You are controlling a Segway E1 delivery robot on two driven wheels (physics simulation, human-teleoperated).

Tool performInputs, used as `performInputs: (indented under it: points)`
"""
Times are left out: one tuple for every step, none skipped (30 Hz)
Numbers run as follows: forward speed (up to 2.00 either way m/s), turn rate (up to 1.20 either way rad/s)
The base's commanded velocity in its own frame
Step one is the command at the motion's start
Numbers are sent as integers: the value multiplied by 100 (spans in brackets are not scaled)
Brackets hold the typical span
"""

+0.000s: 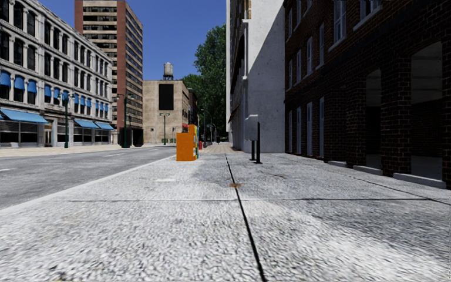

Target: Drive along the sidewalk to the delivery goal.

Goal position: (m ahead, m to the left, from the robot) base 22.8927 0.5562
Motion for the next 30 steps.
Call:
performInputs:
  points:
    - [200,0]
    - [200,0]
    - [200,0]
    - [200,0]
    - [200,0]
    - [200,0]
    - [200,0]
    - [200,0]
    - [200,0]
    - [200,0]
    - [200,0]
    - [200,0]
    - [200,0]
    - [200,0]
    - [200,0]
    - [200,0]
    - [200,0]
    - [200,0]
    - [200,0]
    - [200,0]
    - [200,0]
    - [200,0]
    - [200,0]
    - [200,0]
    - [200,0]
    - [200,0]
    - [200,0]
    - [200,0]
    - [200,0]
    - [200,0]
